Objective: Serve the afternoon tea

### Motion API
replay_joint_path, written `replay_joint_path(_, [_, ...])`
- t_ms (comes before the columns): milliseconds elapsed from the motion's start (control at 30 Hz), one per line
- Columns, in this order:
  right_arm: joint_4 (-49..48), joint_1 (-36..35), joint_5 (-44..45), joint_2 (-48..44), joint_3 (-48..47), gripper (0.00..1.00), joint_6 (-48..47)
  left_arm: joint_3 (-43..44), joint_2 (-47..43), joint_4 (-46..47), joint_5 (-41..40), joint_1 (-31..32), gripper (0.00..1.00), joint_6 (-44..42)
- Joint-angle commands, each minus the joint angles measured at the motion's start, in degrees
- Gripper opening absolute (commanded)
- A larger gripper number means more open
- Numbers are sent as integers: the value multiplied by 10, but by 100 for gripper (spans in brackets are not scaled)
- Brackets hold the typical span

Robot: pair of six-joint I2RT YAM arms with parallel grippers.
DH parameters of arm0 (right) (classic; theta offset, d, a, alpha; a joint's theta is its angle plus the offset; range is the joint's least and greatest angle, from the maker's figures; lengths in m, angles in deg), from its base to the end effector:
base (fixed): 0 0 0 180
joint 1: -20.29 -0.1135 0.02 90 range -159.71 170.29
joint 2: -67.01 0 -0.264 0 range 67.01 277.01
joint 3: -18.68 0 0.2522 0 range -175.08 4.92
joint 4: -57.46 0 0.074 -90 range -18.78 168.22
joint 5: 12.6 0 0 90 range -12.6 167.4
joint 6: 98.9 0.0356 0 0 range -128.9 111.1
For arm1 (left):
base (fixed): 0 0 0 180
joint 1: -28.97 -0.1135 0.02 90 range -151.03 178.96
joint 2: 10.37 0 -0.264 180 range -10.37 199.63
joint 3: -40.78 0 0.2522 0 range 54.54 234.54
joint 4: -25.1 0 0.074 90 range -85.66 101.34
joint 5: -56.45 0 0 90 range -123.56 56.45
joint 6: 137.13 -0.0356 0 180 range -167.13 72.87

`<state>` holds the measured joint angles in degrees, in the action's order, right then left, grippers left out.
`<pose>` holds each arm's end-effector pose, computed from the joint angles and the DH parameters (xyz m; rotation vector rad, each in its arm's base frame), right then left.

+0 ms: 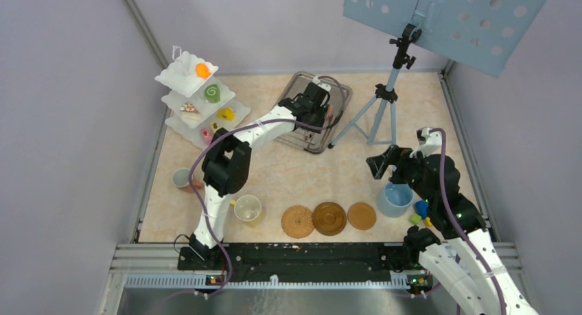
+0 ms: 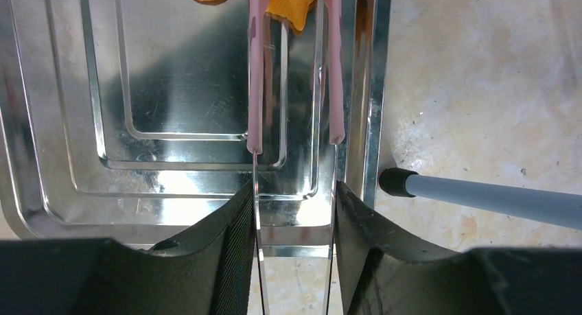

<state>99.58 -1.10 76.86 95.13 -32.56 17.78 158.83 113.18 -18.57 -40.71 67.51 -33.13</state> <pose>0.1142 0.0451 0.3013 0.0832 1.9427 0.5733 0.3848 -0.3008 0.2266 0.4624 2.3932 -0.2647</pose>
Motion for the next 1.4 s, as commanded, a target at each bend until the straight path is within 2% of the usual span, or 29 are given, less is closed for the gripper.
replay_joint_path(0, [-16, -6, 3, 2, -2, 98, 3, 27, -7, 1, -30, 6, 35, -16])
replay_joint_path(167, [-15, -6, 2, 2, -3, 98, 2, 32, -34, 2, -32, 6, 28, -17])
replay_joint_path(500, [-15, -6, 2, -3, -1, 98, 3, 21, -122, -1, -61, 5, 22, -24])
replay_joint_path(767, [-18, -6, 1, -5, -1, 98, 2, -21, -239, -26, -124, 4, 22, -40])
replay_joint_path(967, [-22, -6, -1, -8, 3, 98, 1, -66, -361, -58, -195, 1, 21, -49])
replay_joint_path(1233, [-26, -6, -6, -7, 4, 98, -1, -65, -465, -145, -288, -27, 20, -29])
replay_joint_path(1367, [-26, -6, -6, -7, 4, 98, 0, -64, -489, -192, -282, -95, 19, -15])
